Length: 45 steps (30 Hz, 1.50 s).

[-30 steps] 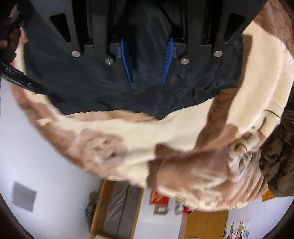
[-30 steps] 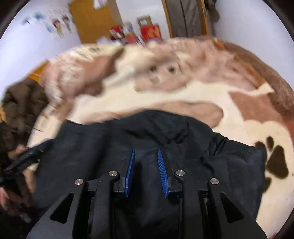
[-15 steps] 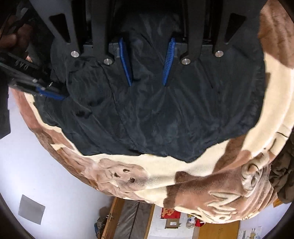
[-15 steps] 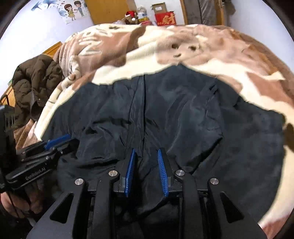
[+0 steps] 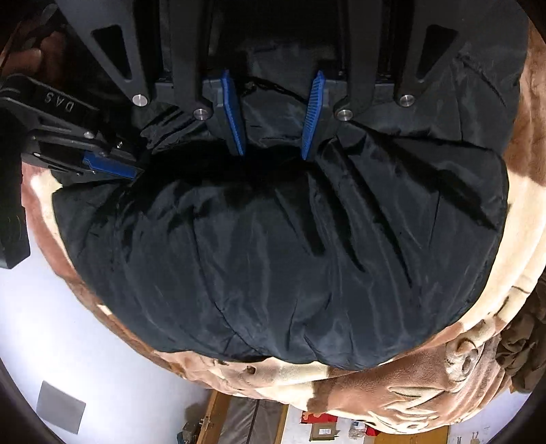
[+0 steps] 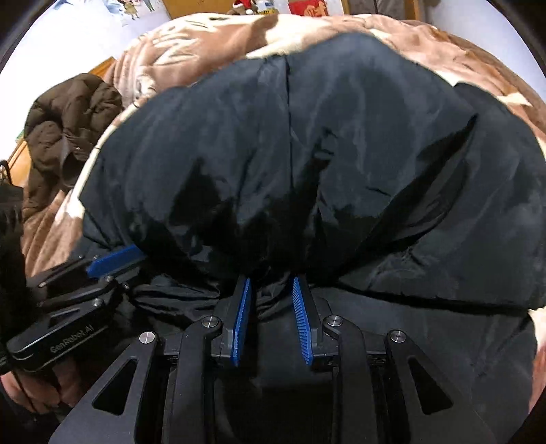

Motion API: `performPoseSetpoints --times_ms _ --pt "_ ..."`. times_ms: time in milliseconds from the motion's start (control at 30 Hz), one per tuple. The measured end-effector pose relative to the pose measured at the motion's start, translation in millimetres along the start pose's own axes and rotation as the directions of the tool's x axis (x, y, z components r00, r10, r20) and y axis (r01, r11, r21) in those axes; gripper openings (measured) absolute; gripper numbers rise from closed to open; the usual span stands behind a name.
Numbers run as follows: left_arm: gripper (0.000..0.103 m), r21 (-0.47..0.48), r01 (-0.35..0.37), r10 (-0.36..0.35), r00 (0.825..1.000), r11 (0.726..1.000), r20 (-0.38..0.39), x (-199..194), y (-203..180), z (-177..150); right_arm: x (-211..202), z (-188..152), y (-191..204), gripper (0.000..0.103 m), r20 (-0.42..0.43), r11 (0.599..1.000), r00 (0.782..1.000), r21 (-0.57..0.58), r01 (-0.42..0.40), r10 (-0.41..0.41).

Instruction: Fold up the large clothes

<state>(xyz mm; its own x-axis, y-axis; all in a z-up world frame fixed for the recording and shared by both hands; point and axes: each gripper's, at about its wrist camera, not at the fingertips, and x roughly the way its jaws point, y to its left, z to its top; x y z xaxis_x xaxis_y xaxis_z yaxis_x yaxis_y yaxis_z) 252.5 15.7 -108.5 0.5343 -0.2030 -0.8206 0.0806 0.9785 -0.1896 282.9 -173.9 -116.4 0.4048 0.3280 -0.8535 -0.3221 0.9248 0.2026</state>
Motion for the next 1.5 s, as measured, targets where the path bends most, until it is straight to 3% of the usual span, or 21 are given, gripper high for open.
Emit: performPoseSetpoints --times_ms 500,633,733,967,1167,1500 --pt "0.037 -0.013 -0.036 0.036 0.999 0.999 0.000 18 -1 -3 19 -2 5 0.025 0.031 0.998 0.998 -0.036 0.052 -0.051" --pt "0.037 -0.010 -0.036 0.036 0.999 0.999 0.010 13 -3 -7 13 1 2 0.025 0.022 1.000 0.999 -0.015 0.025 -0.025" --pt "0.037 0.008 -0.047 0.047 0.999 0.999 0.003 -3 -10 -8 -8 0 0 0.027 0.011 1.000 1.000 0.020 0.011 -0.011" --pt "0.037 -0.016 -0.051 0.052 0.998 0.999 0.039 -64 -18 -25 -94 -36 3 0.042 0.124 1.000 0.992 0.014 0.021 -0.023" --pt "0.040 -0.033 -0.041 0.044 0.996 0.999 0.079 -124 -16 -68 -151 -88 -4 0.043 0.175 0.999 0.984 0.026 0.041 -0.045" --pt "0.041 -0.059 -0.075 0.081 0.992 0.995 0.100 -180 -3 -130 -190 -152 -15 0.043 0.174 0.994 0.980 0.063 0.092 -0.102"
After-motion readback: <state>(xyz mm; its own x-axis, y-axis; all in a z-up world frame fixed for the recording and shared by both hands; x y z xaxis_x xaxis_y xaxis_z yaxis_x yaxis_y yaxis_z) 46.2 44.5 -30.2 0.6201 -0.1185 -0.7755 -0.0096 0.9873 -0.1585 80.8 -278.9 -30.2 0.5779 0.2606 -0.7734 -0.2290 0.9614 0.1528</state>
